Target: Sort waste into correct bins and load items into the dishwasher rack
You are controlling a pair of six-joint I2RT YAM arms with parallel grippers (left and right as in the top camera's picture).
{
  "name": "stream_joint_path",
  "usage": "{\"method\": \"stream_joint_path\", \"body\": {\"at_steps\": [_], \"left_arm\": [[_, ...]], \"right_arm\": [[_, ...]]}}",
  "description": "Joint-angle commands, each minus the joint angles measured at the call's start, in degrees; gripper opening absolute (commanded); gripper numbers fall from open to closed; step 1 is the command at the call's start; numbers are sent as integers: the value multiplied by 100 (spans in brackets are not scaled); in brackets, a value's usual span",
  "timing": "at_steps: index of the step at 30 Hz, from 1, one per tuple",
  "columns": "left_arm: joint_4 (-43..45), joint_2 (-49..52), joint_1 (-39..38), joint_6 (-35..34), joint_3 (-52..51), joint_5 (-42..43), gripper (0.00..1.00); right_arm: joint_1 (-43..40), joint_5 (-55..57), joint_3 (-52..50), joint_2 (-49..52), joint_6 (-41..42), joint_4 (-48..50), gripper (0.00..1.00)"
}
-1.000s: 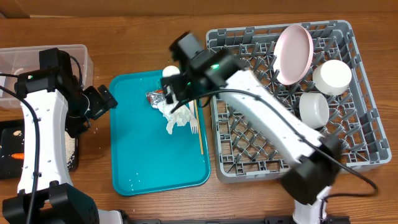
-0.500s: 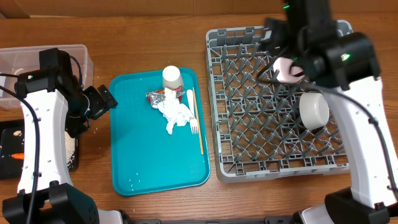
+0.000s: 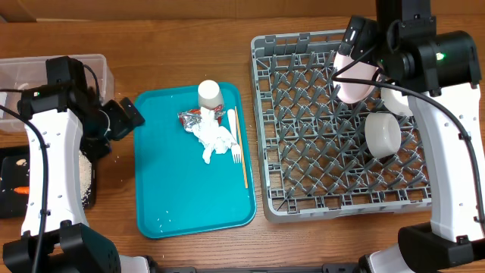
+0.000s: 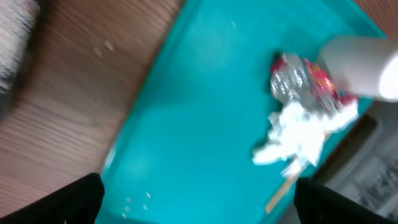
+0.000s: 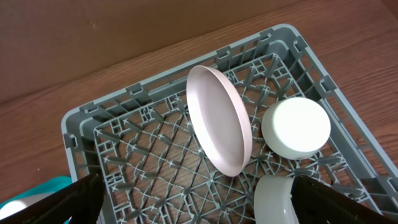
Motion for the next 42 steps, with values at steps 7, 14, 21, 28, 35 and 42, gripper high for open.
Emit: {"method": "stream_joint_path", "body": {"at_steps": [7,14,21,28,35,42], "left_arm": [[363,-74,-949,575,-7,1825,100],[1104,-33,-2634,-70,-7,-101,100],[1130,599,-3436,-442,-7,-868,100],[1296,1569,-3303,-551,-7,-804,100],[1596,2218,-3405,-549,-7,-767,100],[1832,2682,-3532,-544,-7,-831,100]], "right_arm": [[-11,-7,42,-2,26,28,100],[-11,-7,39,-2,28,28,100],[-11,-7,42,-2,26,28,100],[-11,-7,42,-2,26,28,100],[-11,-7,42,-2,26,28,100],[-11,-7,42,-2,26,28,100]]}}
